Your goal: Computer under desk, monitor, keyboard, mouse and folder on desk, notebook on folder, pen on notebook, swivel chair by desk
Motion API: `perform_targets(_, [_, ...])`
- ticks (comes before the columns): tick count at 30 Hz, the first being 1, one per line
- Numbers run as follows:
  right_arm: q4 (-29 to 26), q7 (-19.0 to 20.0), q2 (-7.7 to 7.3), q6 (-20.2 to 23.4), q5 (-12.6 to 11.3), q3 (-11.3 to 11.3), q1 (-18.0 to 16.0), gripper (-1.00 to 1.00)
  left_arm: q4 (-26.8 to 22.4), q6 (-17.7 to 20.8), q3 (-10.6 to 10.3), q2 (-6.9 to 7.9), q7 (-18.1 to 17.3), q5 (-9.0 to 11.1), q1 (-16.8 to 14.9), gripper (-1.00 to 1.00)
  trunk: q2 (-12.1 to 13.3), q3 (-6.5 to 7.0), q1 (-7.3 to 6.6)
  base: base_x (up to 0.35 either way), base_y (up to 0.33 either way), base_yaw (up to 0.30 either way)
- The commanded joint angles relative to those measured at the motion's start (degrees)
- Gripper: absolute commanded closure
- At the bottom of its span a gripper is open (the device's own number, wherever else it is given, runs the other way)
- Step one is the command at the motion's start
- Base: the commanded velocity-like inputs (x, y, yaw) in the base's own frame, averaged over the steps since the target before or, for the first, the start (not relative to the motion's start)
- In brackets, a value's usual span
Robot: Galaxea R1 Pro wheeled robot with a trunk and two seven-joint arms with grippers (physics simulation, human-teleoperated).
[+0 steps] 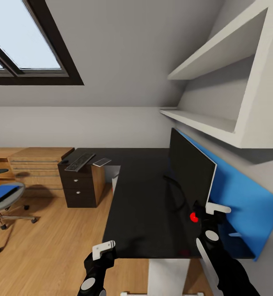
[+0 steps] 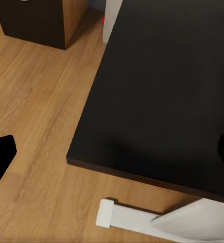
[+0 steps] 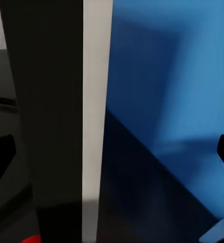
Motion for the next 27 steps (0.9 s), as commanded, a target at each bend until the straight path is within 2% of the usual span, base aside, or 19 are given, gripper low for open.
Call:
perform_targets(1, [-0.08, -0.48, -0.09, 0.29, -0.39, 0.24, -0.04, -1.0, -0.09, 0.22, -0.12, 0.01, 0.4, 0.34, -0.04, -1.0, -0.05, -0.07, 0.0, -0.051, -0.185, 0.0])
perform_targets(16, [-0.08, -0.48, -0.09, 0.29, -0.39, 0.24, -0.04, -1.0, -0.09, 0.21, -0.05, 0.0, 0.4, 0.41, -0.03, -1.0, -0.05, -0.07, 0.0, -0.012, -0.022, 0.0])
perform_targets(27, [-0.08, -0.48, -0.03, 0.29, -0.43, 0.32, -0.04, -1.0, -0.09, 0.19, -0.05, 0.01, 0.4, 0.43, -0.04, -1.0, -0.05, -0.07, 0.0, -0.275, 0.0, 0.0])
